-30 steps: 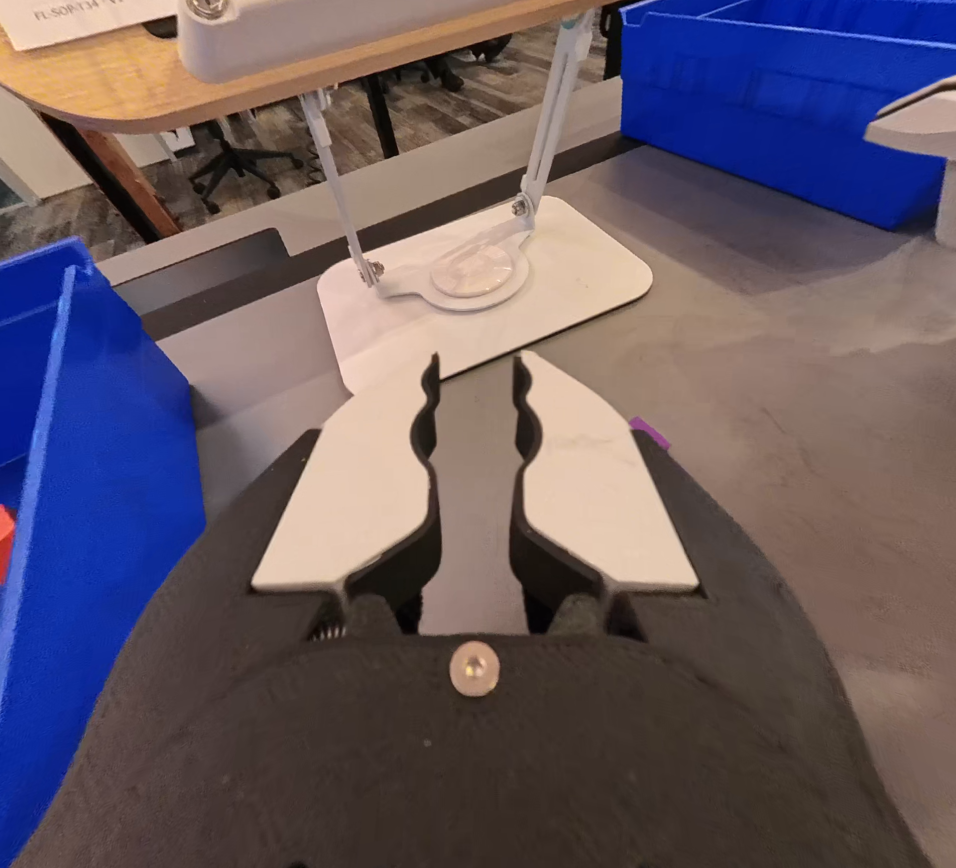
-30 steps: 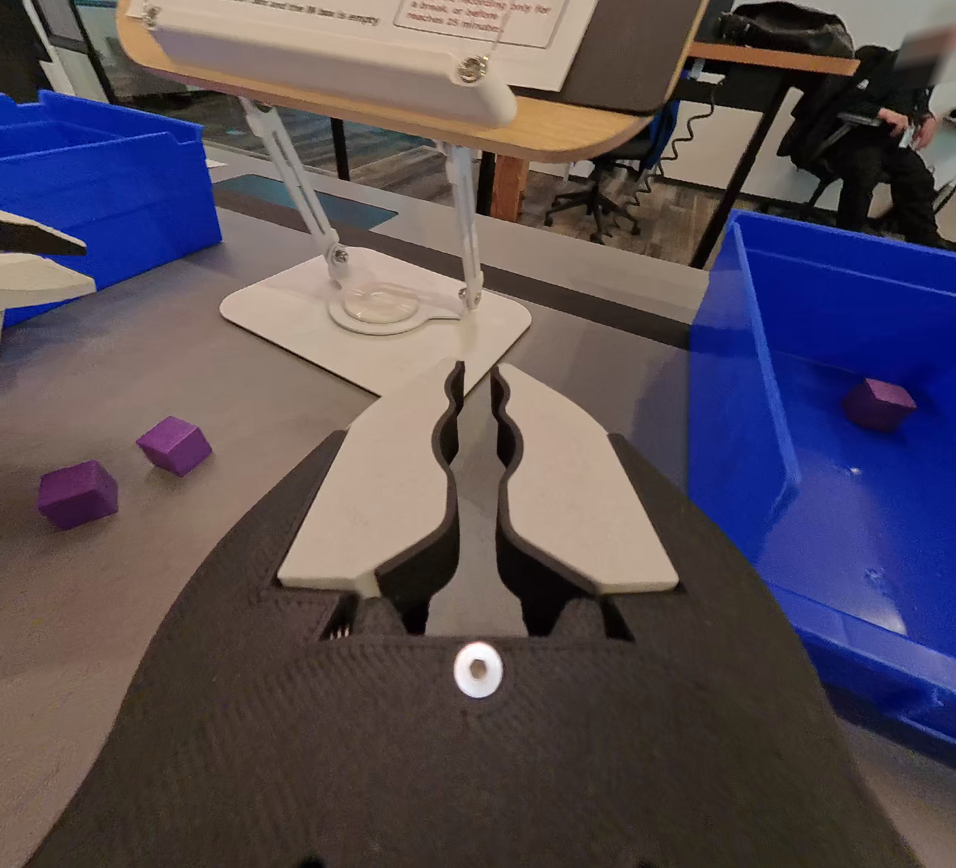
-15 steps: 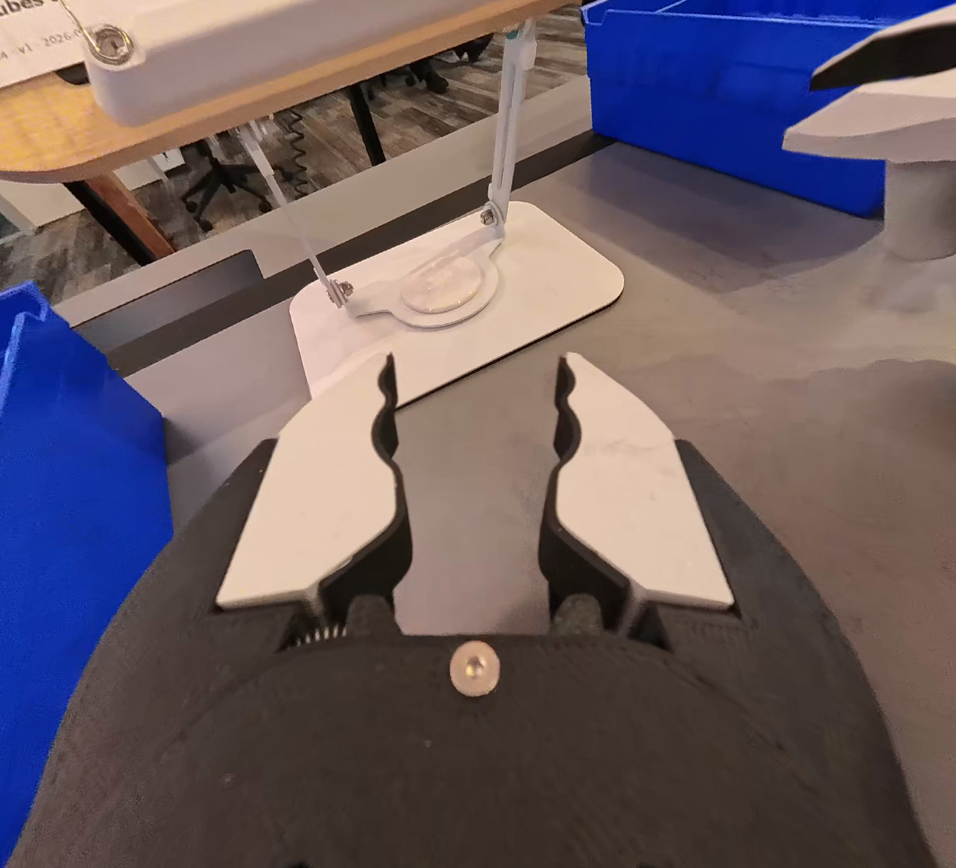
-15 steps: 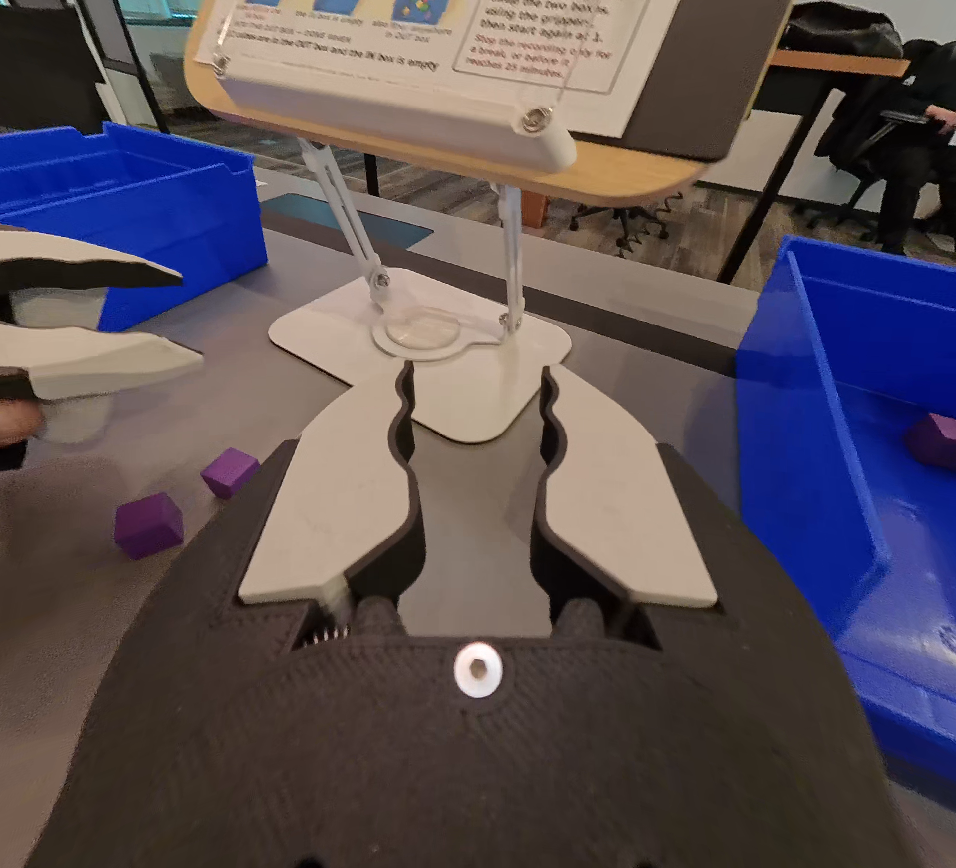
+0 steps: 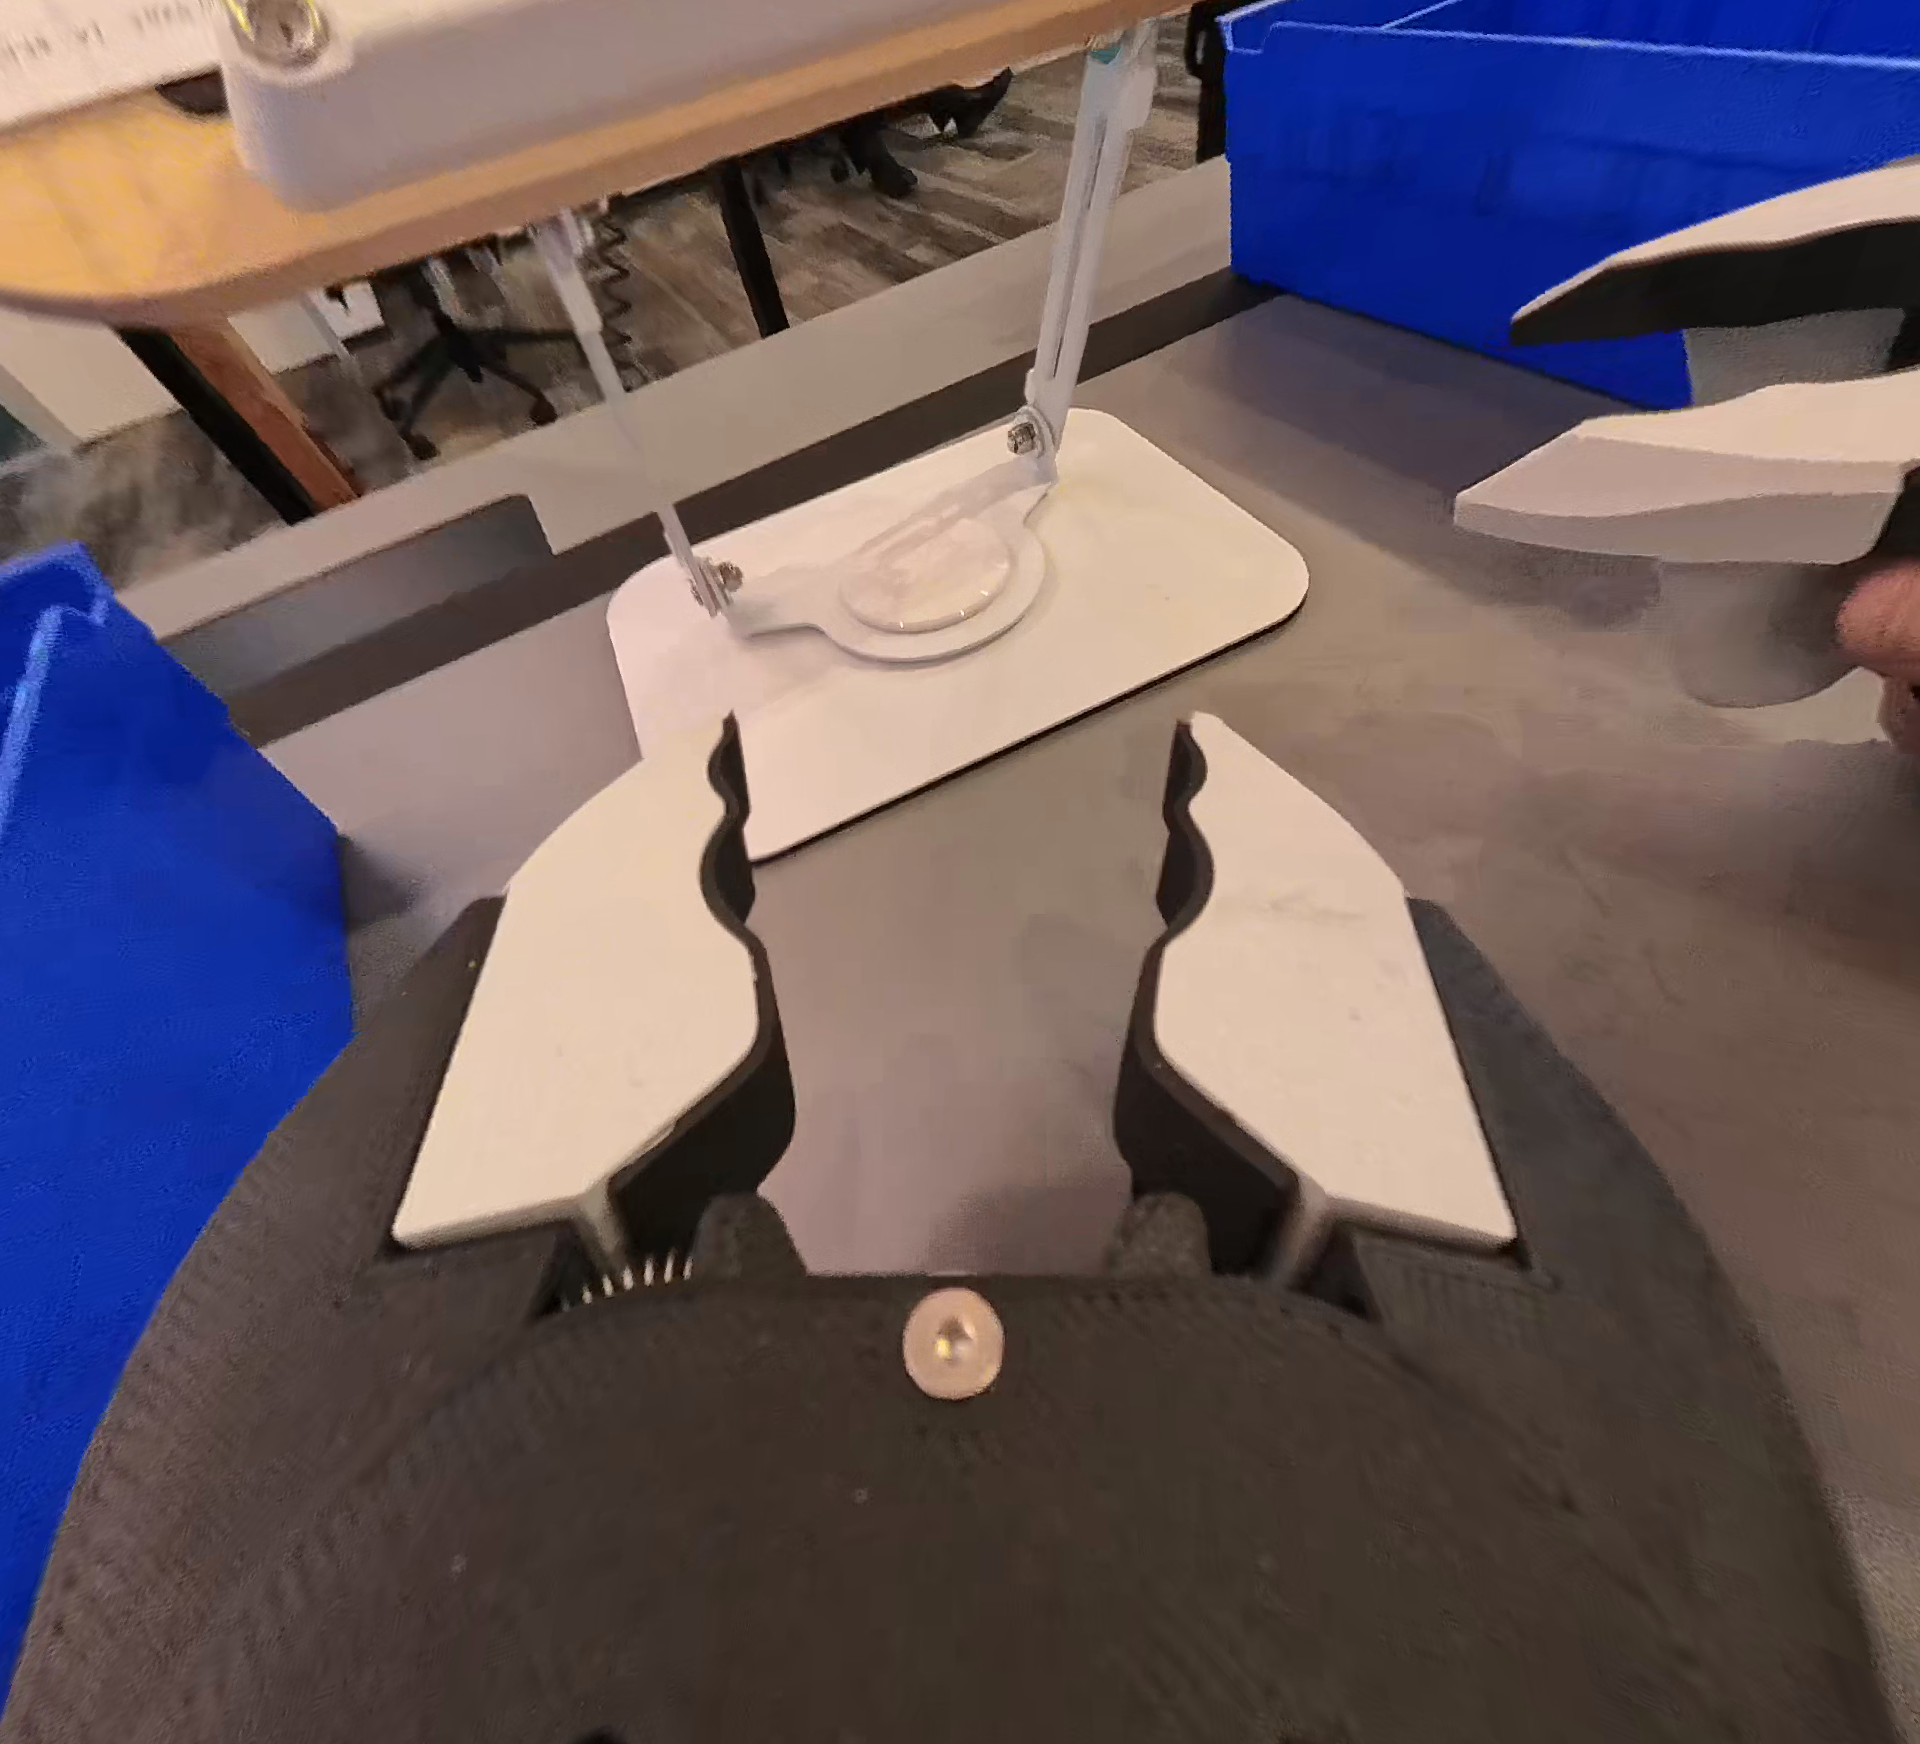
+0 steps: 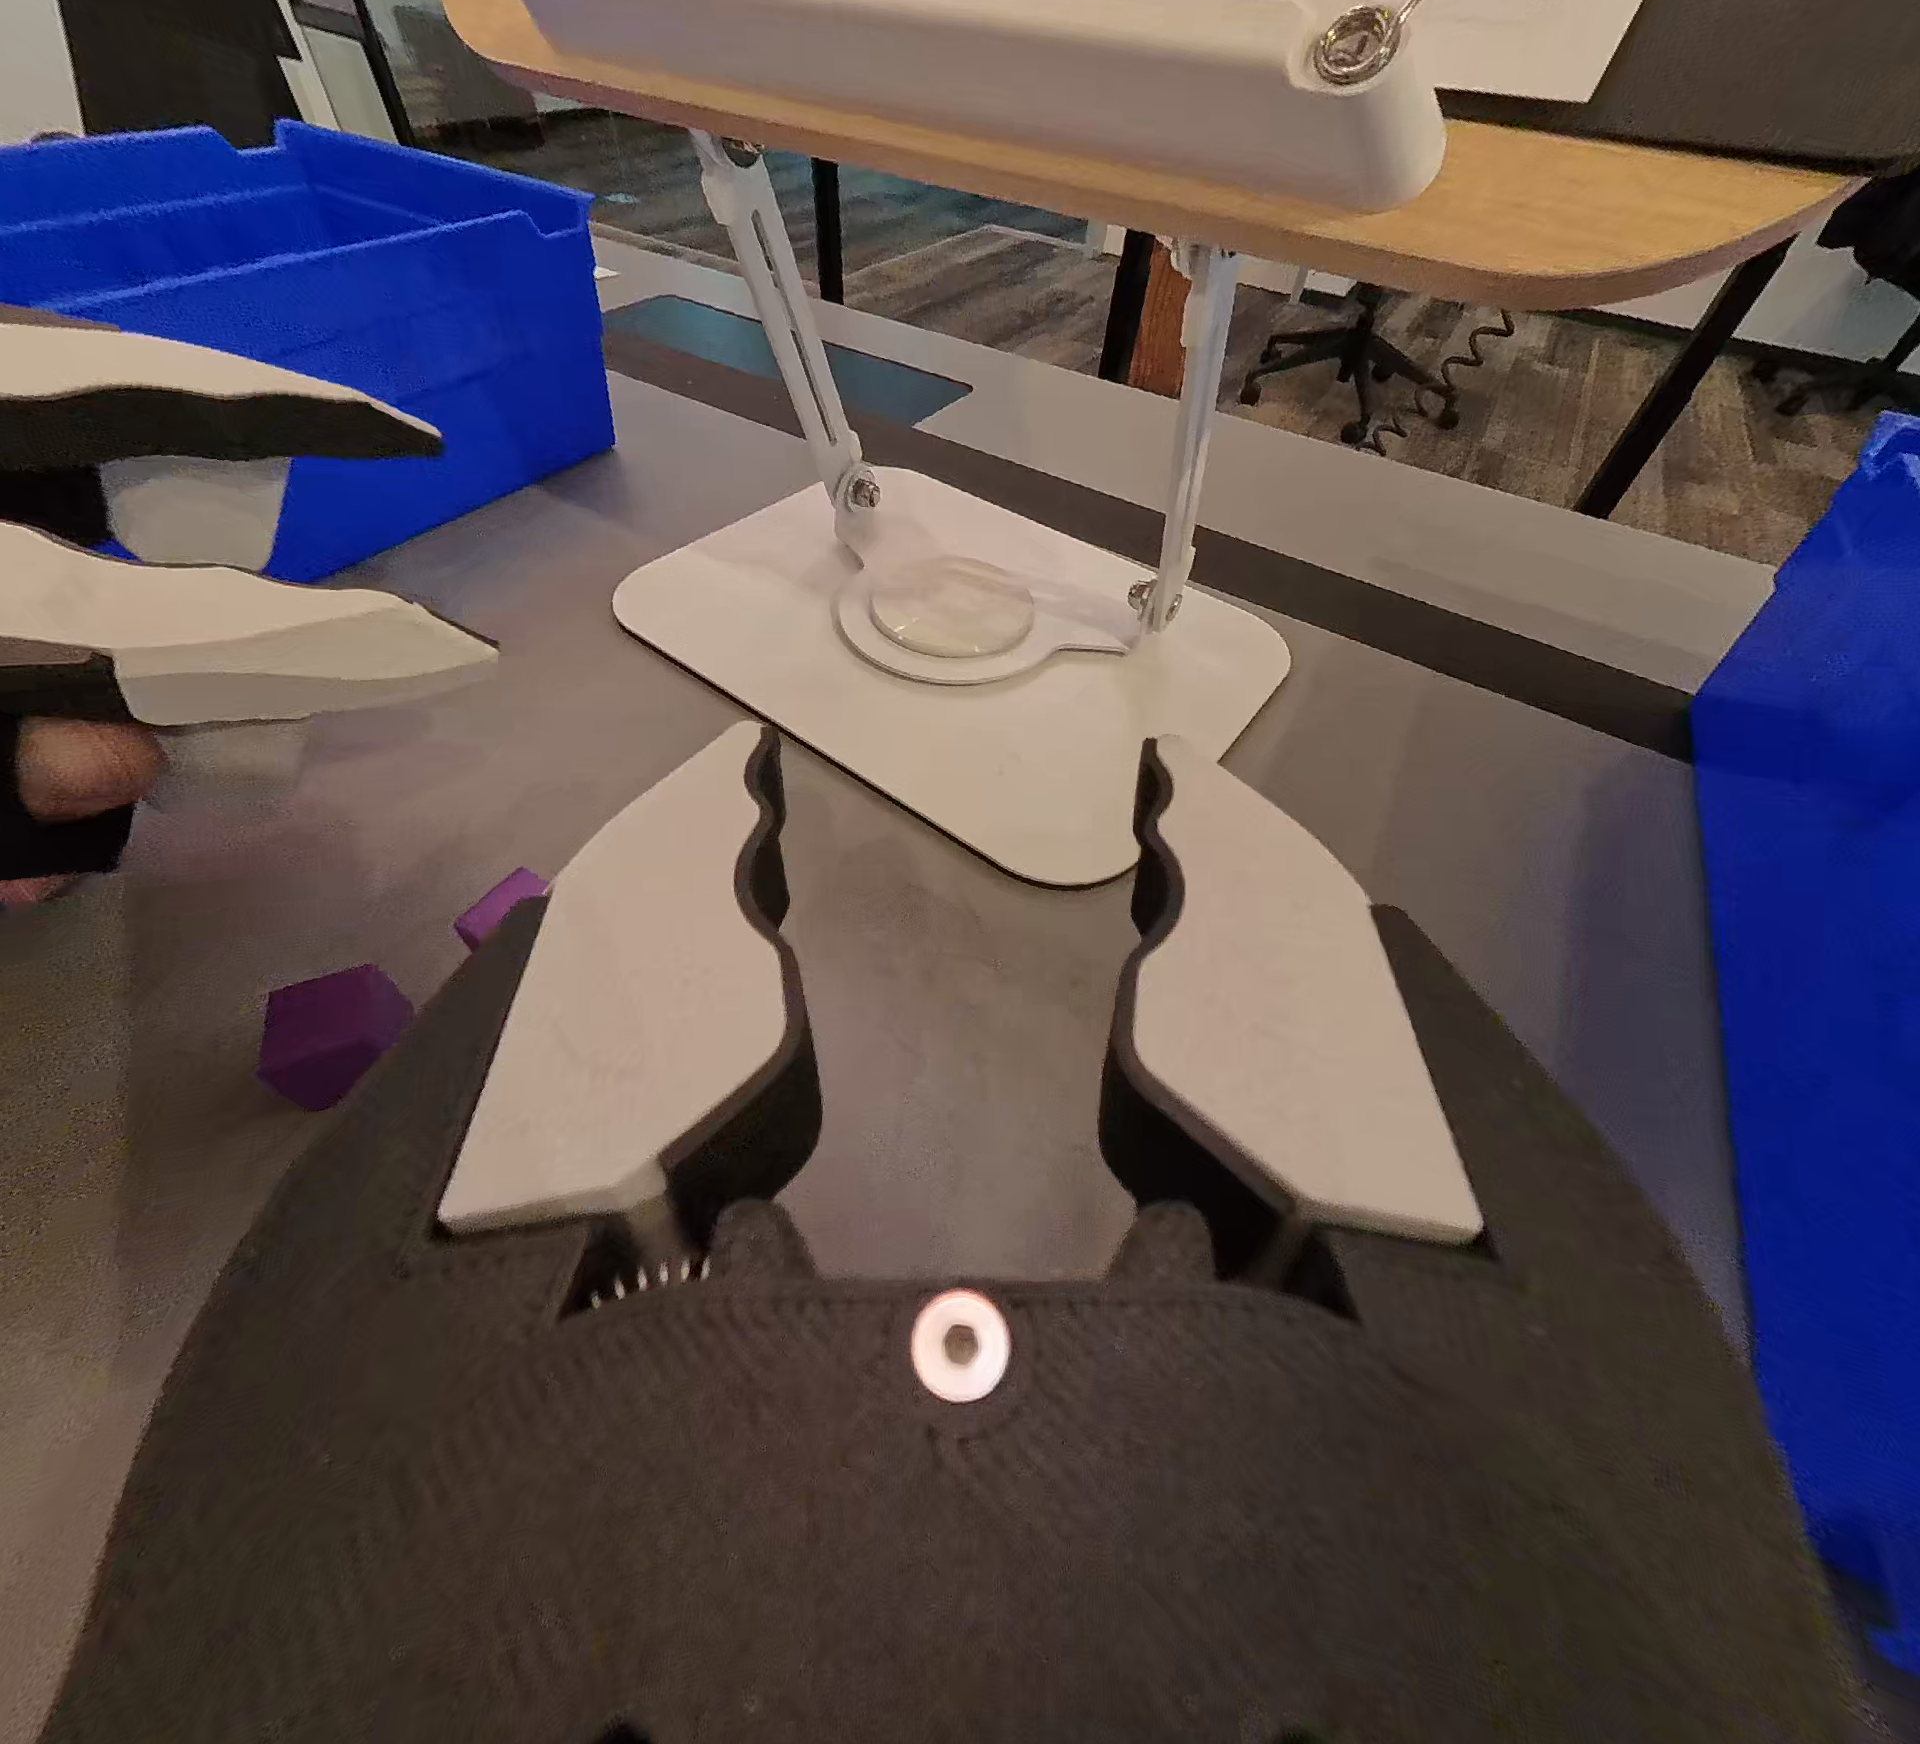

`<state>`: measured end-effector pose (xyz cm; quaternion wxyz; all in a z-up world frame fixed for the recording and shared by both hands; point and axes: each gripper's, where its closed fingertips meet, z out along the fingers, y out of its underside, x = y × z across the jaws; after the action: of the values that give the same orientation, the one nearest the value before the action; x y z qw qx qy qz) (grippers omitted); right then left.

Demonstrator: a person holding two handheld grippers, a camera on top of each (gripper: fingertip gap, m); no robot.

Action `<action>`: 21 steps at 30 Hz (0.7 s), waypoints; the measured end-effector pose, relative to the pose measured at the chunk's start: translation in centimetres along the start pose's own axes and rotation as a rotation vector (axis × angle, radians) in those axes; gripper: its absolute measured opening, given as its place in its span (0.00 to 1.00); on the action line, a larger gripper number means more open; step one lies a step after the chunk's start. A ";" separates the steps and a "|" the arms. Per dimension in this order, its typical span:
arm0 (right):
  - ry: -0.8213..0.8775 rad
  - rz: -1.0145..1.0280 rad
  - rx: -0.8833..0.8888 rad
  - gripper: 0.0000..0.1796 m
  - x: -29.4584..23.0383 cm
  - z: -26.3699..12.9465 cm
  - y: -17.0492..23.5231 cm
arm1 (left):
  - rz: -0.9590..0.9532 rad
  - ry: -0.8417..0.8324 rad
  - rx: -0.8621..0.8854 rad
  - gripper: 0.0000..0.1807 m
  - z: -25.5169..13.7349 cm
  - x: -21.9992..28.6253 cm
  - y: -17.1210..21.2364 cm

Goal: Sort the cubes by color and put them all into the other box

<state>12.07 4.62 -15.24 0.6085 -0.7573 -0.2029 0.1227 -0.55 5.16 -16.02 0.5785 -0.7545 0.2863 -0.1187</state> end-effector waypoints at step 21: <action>-0.049 -0.005 -0.046 0.39 -0.5 -0.3 0.9 | -0.035 0.046 -0.025 0.47 -1.2 0.2 0.2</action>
<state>11.84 4.01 -16.04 0.5862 -0.7672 -0.2225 0.1351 -1.05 4.07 -15.85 0.5602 -0.7637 0.2876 -0.1423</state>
